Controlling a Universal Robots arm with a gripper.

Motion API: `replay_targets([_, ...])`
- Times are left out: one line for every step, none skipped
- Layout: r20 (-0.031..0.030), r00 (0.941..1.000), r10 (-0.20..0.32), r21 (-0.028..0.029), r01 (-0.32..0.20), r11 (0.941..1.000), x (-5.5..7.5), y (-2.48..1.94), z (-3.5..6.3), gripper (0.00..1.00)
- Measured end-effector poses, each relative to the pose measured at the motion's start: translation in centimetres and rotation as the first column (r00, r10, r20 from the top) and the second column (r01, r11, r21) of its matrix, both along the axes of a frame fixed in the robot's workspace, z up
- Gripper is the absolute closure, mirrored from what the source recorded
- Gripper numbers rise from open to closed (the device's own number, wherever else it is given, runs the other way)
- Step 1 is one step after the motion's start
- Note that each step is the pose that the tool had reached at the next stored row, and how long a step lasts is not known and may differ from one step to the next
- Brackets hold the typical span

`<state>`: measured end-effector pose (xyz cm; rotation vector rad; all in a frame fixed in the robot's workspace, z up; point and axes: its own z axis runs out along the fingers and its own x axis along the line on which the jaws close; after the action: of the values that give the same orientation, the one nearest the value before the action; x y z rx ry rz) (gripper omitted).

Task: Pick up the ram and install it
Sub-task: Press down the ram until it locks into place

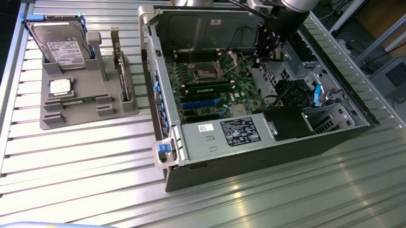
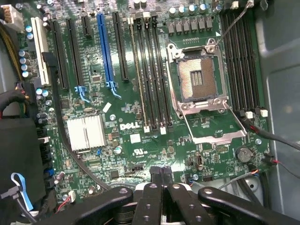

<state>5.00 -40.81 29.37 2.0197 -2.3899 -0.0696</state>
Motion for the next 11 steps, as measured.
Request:
replay_targets([0.0, 0.9999, -0.016, -0.0005, 0.016, 0.9999, 0.0, 0.0, 0.0, 0.9])
replay_targets([0.0001, 0.9997, -0.026, -0.0013, 0.026, 0.9997, 0.0, 0.0, -0.01, 0.9])
replay_targets([0.0001, 0.9994, -0.035, -0.0026, 0.035, 0.9994, 0.0, 0.0, -0.02, 0.9])
replay_targets([0.0001, 0.9988, -0.048, -0.0043, 0.048, 0.9988, 0.0, 0.0, -0.01, 0.9])
replay_targets([0.0001, 0.9983, -0.058, -0.0047, 0.058, 0.9983, 0.0, 0.0, -0.01, 0.9])
replay_targets([0.0002, 0.9978, -0.066, -0.0054, 0.066, 0.9978, 0.0, 0.0, -0.01, 0.9])
replay_targets([0.0002, 0.9971, -0.076, -0.0056, 0.076, 0.9971, 0.0, 0.0, -0.01, 0.9])
replay_targets([0.0002, 0.9965, -0.083, -0.0059, 0.083, 0.9965, 0.0, 0.0, -0.01, 0.9])
replay_targets([0.0002, 0.9935, -0.114, -0.0059, 0.114, 0.9935, 0.0, 0.0, -0.02, 0.9])
replay_targets([0.0003, 0.9915, -0.13, -0.0061, 0.13, 0.9915, 0.0, 0.0, -0.01, 0.9])
replay_targets([0.0003, 0.989, -0.148, -0.006, 0.148, 0.989, 0.0, 0.0, -0.02, 0.9])
